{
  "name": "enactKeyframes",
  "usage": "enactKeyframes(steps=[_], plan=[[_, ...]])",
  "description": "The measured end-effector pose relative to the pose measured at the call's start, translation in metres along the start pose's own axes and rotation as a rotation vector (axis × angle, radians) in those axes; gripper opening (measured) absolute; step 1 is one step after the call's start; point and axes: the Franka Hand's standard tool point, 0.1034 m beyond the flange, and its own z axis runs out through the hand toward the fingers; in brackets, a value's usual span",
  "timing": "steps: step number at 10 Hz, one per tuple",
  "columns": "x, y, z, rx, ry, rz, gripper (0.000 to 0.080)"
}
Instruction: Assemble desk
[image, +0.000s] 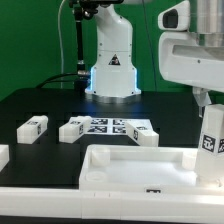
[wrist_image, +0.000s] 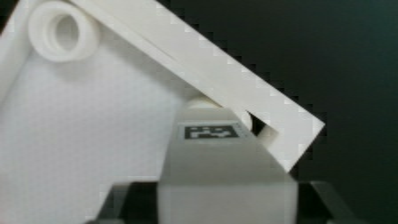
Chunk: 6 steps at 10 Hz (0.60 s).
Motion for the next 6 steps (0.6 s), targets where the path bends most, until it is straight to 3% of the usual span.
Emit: enactKeyframes(steps=[1, 2, 3, 6], plan=[[-0.0003, -0.0001, 0.0001, 0.000, 0.000, -0.020, 0.0291], [-0.0001, 0.0005, -0.0001, -0.003, -0.002, -0.078, 0.0500], [0.0001, 0.0015, -0.0008, -0.011, -0.005, -0.143, 0.0601], [-0.0026, 0.0003, -0.0001, -0.010, -0.006, -0.376, 0.0648]])
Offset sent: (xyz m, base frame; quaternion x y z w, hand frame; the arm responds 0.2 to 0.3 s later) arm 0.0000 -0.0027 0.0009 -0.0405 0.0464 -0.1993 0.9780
